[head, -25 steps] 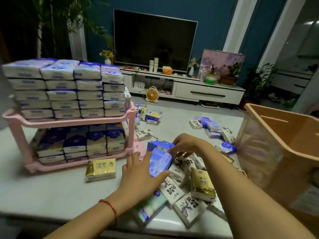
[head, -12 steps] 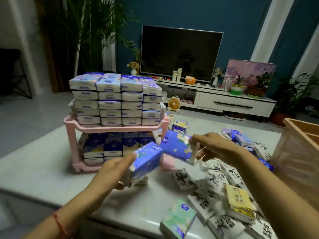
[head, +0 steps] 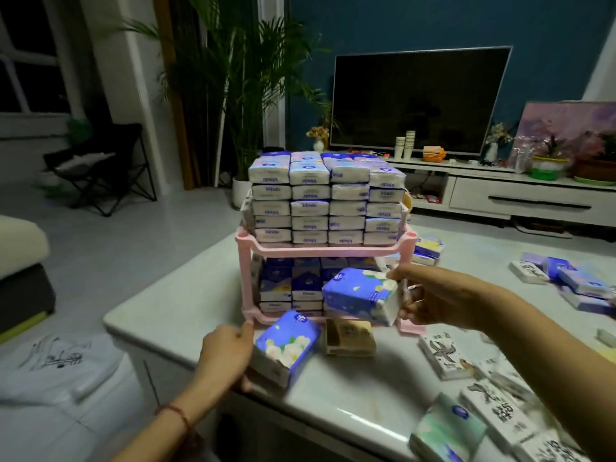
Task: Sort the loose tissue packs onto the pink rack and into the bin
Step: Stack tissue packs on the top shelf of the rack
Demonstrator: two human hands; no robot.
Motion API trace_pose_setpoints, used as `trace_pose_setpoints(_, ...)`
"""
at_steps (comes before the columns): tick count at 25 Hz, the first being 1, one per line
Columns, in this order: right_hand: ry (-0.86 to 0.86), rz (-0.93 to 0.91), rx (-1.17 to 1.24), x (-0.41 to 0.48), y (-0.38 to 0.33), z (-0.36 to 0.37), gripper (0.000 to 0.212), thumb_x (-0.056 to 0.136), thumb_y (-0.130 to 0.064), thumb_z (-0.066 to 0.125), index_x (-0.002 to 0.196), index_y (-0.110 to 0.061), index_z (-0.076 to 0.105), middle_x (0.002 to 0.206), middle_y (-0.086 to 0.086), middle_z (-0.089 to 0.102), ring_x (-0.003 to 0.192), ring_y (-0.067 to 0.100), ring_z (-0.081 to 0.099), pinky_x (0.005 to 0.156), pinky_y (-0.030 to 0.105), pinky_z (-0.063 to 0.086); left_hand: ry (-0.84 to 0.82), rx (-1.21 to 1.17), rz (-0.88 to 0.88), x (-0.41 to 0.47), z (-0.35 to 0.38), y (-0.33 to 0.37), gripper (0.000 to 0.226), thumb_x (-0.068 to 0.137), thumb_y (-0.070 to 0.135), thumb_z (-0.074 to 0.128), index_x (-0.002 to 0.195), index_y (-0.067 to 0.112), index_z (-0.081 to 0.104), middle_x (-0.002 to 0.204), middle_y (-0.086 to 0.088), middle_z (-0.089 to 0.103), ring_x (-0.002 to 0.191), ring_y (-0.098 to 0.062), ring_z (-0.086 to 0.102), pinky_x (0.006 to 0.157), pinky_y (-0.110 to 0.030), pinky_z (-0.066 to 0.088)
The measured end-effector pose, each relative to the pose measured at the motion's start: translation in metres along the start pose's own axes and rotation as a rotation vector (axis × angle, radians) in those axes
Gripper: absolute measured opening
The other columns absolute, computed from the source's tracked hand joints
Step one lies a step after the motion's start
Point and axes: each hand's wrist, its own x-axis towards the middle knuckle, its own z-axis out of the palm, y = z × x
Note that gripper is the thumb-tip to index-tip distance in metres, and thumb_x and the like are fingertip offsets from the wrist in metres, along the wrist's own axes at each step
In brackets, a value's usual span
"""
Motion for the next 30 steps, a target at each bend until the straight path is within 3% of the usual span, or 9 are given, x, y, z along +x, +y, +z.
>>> trace_pose_setpoints(3, -0.048, 0.053, 0.122, 0.003, 0.004, 0.014, 0.025, 0.089, -0.021, 0.054, 0.105, -0.002, 0.053, 0.072, 0.015, 0.060, 0.053, 0.018, 0.057, 0.043, 0.019, 0.048, 0.226, 0.372, 0.174, -0.013, 0.000, 0.001, 0.037, 0.098, 0.037, 0.032, 0.092, 0.013, 0.060, 0.105, -0.010, 0.066, 0.098, -0.032, 0.060, 0.075, -0.032, 0.043)
trace_pose_setpoints(7, -0.065, 0.069, 0.342, 0.014, 0.005, 0.052, 0.015, 0.087, -0.013, 0.058, 0.095, -0.001, 0.052, 0.082, 0.018, 0.061, 0.066, 0.023, 0.060, 0.064, 0.029, 0.054, 0.230, 0.010, 0.289, -0.017, -0.005, 0.009, 0.020, 0.094, 0.035, 0.044, 0.089, 0.022, 0.059, 0.084, 0.004, 0.065, 0.090, -0.028, 0.060, 0.073, -0.031, 0.044)
trace_pose_setpoints(13, 0.153, -0.062, 0.513, 0.045, -0.004, 0.129, 0.019, 0.090, -0.021, 0.058, 0.084, -0.004, 0.051, 0.078, 0.015, 0.056, 0.052, 0.021, 0.051, 0.048, 0.026, 0.046, 0.243, -0.061, 0.406, -0.012, -0.005, 0.022, 0.033, 0.094, 0.031, 0.047, 0.126, 0.030, 0.049, 0.069, 0.020, 0.045, 0.091, -0.020, 0.058, 0.069, -0.024, 0.037)
trace_pose_setpoints(15, 0.254, -0.159, 0.411, 0.063, -0.001, 0.142, 0.030, 0.088, -0.029, 0.060, 0.095, 0.000, 0.054, 0.084, 0.016, 0.061, 0.060, 0.025, 0.059, 0.053, 0.028, 0.054, 0.220, -0.061, 0.396, -0.007, -0.002, 0.022, 0.038, 0.094, 0.031, 0.046, 0.132, 0.033, 0.044, 0.070, 0.020, 0.046, 0.084, -0.016, 0.054, 0.069, -0.024, 0.037)
trace_pose_setpoints(18, 0.375, -0.238, 0.091, 0.078, 0.004, 0.148, 0.036, 0.085, -0.035, 0.058, 0.104, -0.004, 0.056, 0.102, 0.018, 0.064, 0.091, 0.034, 0.063, 0.082, 0.047, 0.054, 0.180, -0.064, 0.394, -0.003, 0.002, 0.021, 0.044, 0.094, 0.028, 0.046, 0.137, 0.035, 0.038, 0.088, 0.013, 0.059, 0.087, -0.016, 0.057, 0.074, -0.026, 0.045)
trace_pose_setpoints(22, 0.314, -0.337, -0.129, 0.070, 0.001, 0.144, 0.027, 0.091, -0.019, 0.054, 0.114, -0.007, 0.060, 0.114, 0.016, 0.061, 0.106, 0.031, 0.057, 0.092, 0.043, 0.049, 0.158, -0.062, 0.380, 0.002, 0.007, 0.018, 0.048, 0.094, 0.025, 0.046, 0.139, 0.033, 0.035, 0.098, 0.007, 0.061, 0.086, -0.015, 0.057, 0.074, -0.025, 0.046)
trace_pose_setpoints(24, 0.269, -0.377, -0.175, 0.067, 0.000, 0.141, 0.028, 0.091, -0.008, 0.051, 0.116, -0.006, 0.061, 0.113, 0.015, 0.063, 0.105, 0.031, 0.059, 0.091, 0.040, 0.051, 0.159, -0.059, 0.376, 0.004, 0.009, 0.017, 0.043, 0.093, 0.023, 0.046, 0.135, 0.030, 0.042, 0.090, 0.008, 0.056, 0.082, -0.014, 0.054, 0.071, -0.023, 0.041)
trace_pose_setpoints(27, 0.227, -0.372, -0.225, 0.064, -0.003, 0.133, 0.038, 0.085, 0.004, 0.044, 0.118, -0.008, 0.061, 0.112, 0.016, 0.064, 0.096, 0.030, 0.059, 0.083, 0.036, 0.051, 0.159, -0.006, 0.406, 0.000, 0.010, 0.012, 0.034, 0.091, 0.033, 0.050, 0.125, 0.028, 0.051, 0.109, 0.006, 0.053, 0.093, -0.010, 0.050, 0.078, -0.021, 0.041)
trace_pose_setpoints(30, 0.212, -0.349, -0.232, 0.057, -0.004, 0.115, 0.032, 0.086, 0.004, 0.041, 0.105, -0.009, 0.063, 0.093, 0.011, 0.060, 0.081, 0.026, 0.056, 0.073, 0.036, 0.051, 0.061, 0.153, 0.464, -0.011, 0.016, -0.002, 0.060, 0.077, 0.057, 0.059, 0.130, 0.034, 0.041, 0.123, 0.008, 0.043, 0.118, -0.012, 0.041, 0.096, -0.024, 0.038)
